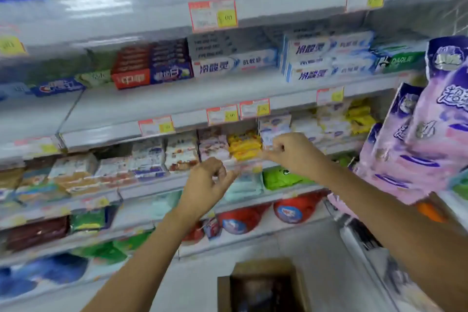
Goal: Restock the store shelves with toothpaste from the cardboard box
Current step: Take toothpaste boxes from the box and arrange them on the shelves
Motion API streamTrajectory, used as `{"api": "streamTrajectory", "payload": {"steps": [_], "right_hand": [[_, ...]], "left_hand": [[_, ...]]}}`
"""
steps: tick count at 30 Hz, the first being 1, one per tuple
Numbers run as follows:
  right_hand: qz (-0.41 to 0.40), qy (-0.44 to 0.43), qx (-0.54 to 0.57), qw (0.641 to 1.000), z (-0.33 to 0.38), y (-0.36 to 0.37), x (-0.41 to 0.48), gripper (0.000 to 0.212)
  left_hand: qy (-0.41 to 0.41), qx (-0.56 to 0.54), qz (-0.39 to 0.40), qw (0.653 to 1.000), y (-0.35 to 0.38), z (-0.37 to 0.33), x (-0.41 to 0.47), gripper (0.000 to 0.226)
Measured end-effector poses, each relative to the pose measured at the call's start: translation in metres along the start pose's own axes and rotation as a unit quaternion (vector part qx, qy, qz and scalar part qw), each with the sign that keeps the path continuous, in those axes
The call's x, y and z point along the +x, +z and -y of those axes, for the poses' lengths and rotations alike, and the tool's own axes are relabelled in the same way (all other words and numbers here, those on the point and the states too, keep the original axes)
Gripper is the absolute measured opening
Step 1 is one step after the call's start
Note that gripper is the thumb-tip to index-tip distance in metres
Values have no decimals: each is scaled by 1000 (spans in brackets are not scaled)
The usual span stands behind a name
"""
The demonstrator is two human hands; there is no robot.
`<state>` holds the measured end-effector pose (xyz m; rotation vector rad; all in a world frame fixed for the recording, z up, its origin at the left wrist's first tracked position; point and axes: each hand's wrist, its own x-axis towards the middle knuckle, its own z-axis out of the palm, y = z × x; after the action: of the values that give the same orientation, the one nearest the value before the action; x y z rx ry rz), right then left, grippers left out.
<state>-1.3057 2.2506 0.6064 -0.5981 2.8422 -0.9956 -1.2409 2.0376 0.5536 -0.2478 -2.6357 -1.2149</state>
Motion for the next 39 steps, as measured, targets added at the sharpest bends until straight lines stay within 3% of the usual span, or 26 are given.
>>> {"api": "streamTrajectory", "payload": {"steps": [4,9,15,19,20,22,26,29,32,36,39], "right_hand": [[89,63,-10,994,-63,85,-31,29],[188,166,-17,968,-144,189,-76,37],[304,257,-30,917,-222,289,-113,19],[341,334,4,879,-283,359,-142,38],[350,344,9,871,-298,377,-149,34],[362,354,9,862,-327,413,-160,22],[383,371,2,846,-390,484,-174,25],[364,436,48,821,-430,537,-185,21],[341,507,104,785,-455,585,-193,34],[294,569,154,753,-481,648,-203,68],[275,621,167,715,-493,678,-208,61]], "left_hand": [[-130,-20,112,985,65,77,-56,21],[-320,-5,155,935,133,150,-124,42],[-429,36,189,883,210,213,-185,27],[-522,32,216,824,269,260,-221,21],[-543,19,219,810,284,273,-231,20],[-568,5,225,792,317,300,-251,18],[-553,-3,284,783,384,350,-287,14],[-557,4,276,784,423,384,-303,32],[-574,6,285,768,456,417,-305,41],[-626,-22,322,710,489,452,-300,37],[-672,-51,363,643,507,473,-304,35]]}}
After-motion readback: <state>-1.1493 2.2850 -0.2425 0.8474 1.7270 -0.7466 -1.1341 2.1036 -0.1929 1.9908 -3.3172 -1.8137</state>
